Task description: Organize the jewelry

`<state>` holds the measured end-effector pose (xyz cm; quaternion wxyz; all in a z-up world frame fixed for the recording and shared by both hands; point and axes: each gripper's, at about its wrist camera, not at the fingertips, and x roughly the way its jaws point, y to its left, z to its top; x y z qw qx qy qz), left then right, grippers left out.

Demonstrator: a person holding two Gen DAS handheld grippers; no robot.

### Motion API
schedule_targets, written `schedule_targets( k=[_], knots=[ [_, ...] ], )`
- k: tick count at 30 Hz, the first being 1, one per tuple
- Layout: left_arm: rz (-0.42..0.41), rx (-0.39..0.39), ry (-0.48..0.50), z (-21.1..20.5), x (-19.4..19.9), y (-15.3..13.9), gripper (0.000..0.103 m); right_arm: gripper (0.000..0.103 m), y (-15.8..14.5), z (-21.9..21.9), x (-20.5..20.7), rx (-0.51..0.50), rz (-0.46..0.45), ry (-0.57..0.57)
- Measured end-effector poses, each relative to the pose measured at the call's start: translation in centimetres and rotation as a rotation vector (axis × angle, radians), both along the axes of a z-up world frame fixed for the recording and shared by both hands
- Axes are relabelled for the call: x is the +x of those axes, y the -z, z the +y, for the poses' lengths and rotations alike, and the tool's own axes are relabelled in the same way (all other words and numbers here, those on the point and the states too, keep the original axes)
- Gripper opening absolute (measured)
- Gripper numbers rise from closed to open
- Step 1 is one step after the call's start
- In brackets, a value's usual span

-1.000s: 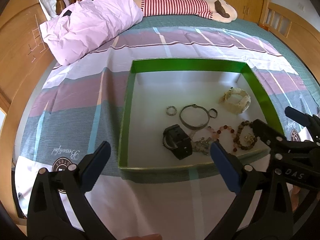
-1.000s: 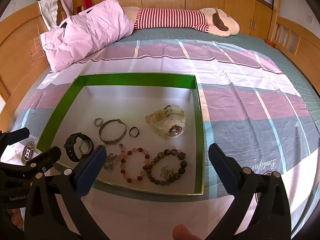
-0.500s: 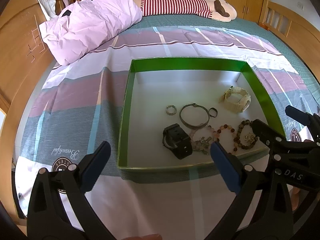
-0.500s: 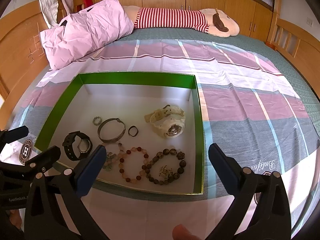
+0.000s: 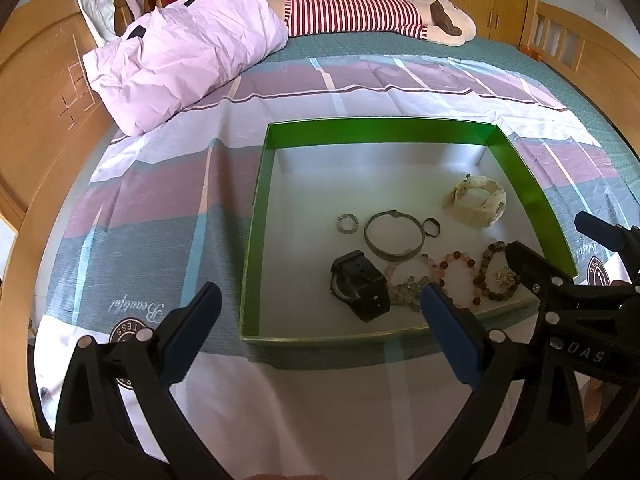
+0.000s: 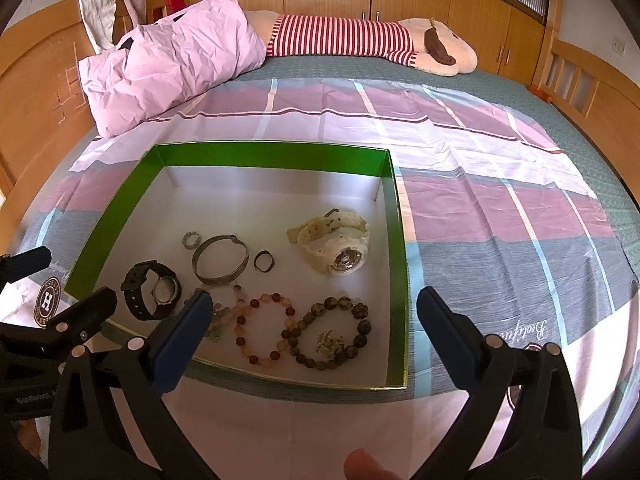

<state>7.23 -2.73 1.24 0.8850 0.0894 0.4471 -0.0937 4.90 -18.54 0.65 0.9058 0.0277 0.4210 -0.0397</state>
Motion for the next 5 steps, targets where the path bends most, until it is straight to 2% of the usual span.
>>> schedule_targets(
  k=[5],
  knots=[
    [-0.007, 0.014, -0.005, -0.42, -0.17, 0.13, 0.101, 0.102, 0.21, -0.01, 0.05, -0.004, 0.005, 0.003]
  ],
)
